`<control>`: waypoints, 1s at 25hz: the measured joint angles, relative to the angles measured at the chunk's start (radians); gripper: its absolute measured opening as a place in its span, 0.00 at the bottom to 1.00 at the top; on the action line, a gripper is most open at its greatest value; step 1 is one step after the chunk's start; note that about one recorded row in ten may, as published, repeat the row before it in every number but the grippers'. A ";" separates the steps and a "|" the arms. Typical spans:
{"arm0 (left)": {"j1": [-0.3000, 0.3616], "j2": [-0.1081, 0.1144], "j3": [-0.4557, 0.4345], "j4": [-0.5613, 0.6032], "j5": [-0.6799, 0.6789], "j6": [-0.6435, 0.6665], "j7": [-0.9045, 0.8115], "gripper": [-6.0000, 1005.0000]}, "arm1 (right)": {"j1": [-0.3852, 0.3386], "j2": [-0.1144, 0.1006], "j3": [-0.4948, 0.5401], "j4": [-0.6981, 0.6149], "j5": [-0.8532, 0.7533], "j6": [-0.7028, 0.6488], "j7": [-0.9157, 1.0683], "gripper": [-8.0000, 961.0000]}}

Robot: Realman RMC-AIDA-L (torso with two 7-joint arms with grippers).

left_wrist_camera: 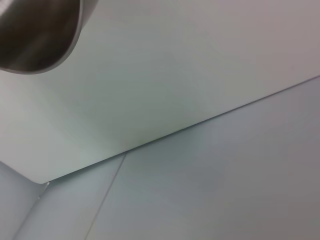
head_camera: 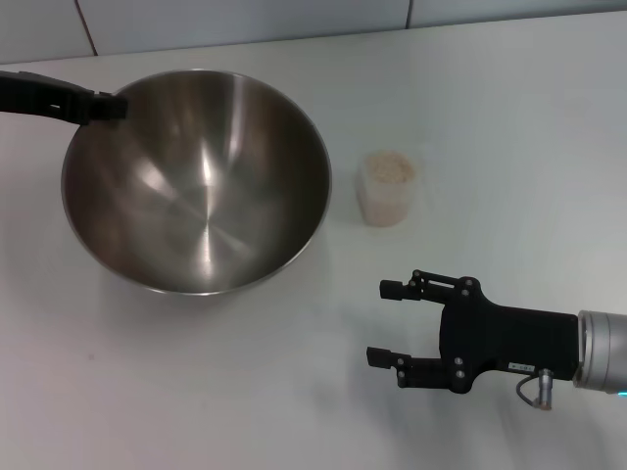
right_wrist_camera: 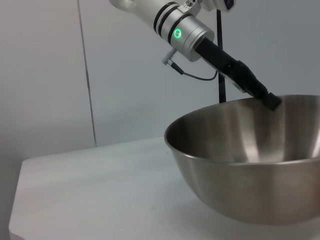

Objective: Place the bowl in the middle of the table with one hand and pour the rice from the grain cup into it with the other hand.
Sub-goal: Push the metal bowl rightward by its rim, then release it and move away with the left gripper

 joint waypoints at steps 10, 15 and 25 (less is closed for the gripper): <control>-0.028 -0.023 0.006 -0.081 -0.001 -0.053 0.049 0.05 | 0.001 0.000 -0.001 -0.004 -0.001 0.000 0.000 0.80; -0.037 -0.041 0.009 -0.081 -0.001 -0.078 0.061 0.05 | 0.002 0.000 -0.002 -0.005 -0.002 0.000 0.000 0.80; -0.038 -0.062 0.034 -0.082 0.007 -0.144 0.077 0.05 | 0.002 0.001 -0.002 -0.005 -0.002 0.005 0.000 0.80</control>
